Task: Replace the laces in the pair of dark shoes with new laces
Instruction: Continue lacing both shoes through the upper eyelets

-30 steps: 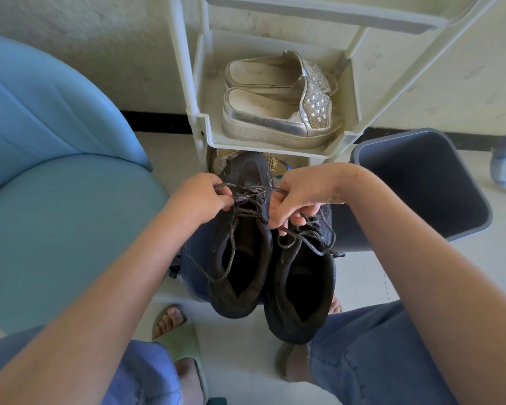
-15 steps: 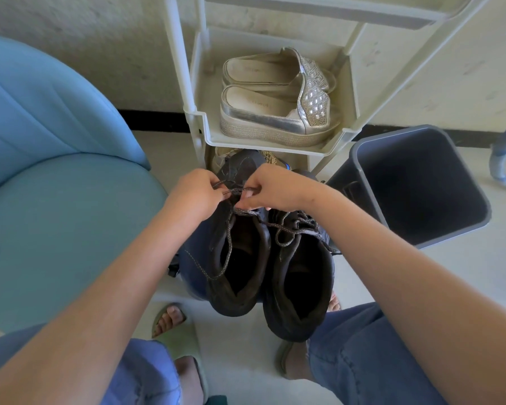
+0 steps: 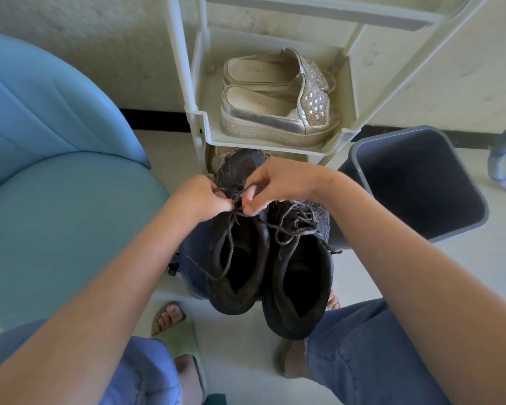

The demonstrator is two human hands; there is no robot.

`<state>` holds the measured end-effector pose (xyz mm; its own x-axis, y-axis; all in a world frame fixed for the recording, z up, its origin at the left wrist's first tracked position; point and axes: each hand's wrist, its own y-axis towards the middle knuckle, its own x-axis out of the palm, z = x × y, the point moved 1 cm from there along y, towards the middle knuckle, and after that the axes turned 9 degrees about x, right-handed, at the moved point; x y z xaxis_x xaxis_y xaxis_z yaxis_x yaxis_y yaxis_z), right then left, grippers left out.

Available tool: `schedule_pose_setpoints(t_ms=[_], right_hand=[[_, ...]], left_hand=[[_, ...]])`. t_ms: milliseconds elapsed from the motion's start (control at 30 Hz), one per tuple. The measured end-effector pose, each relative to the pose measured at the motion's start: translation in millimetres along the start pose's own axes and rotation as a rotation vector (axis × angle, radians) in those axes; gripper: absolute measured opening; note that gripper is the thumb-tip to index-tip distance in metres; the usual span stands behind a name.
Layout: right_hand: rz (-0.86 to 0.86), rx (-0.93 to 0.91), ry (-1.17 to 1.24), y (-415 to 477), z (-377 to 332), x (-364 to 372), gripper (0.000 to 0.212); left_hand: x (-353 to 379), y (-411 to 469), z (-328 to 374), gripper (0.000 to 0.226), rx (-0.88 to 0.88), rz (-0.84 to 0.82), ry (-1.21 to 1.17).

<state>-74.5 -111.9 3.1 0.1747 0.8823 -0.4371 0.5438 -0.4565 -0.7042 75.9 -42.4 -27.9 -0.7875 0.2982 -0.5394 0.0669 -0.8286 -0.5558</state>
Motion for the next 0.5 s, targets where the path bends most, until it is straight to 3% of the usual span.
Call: schedule_pose_setpoints(t_ms=[67,233,367,500], right_hand=[[-0.015,0.007,0.009,-0.5,1.6,-2.4,0.006],[0.028,0.059,0.023,2.8,2.5,2.8,0.026],[-0.002,-0.011,0.031,2.2,1.4,4.6,0.016],[0.047,0.056,0.085,-2.8,7.3,-5.3,0.023]], left_hand=[[-1.4,-1.0,2.0,0.01,-0.004,0.003,-0.021],[-6.4,0.3,10.4,0.019,-0.001,0.015,-0.027],[-10.3,-1.2,13.5,0.018,0.01,0.007,0.035],[-14.8,-9.0,12.3,0.009,-0.033,-0.134,0.154]])
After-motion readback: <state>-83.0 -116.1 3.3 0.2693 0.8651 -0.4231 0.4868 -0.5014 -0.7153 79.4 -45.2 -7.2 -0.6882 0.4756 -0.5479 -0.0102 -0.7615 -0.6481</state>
